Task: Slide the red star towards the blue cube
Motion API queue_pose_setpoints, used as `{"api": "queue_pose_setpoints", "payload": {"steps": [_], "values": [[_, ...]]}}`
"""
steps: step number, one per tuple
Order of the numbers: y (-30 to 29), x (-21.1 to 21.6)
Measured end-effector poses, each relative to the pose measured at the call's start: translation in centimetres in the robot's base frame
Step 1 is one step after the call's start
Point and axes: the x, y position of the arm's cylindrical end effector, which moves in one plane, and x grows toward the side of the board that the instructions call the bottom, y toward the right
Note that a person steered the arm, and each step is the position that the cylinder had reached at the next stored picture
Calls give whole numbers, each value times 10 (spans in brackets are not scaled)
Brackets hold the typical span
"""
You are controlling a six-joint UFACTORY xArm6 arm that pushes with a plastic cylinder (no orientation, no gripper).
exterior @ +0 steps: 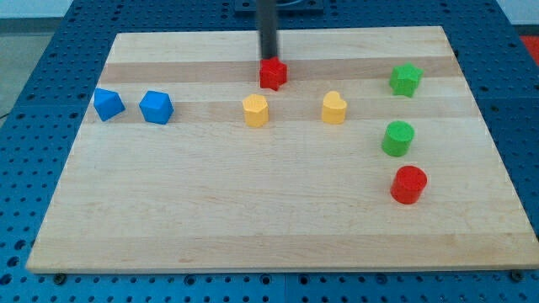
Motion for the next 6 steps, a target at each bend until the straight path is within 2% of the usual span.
{"api": "queue_pose_setpoints", "payload": {"steps": [1,2,3,5,6], "values": [[68,23],[1,40],[-107,39],[-16,61],[-100,65]]}}
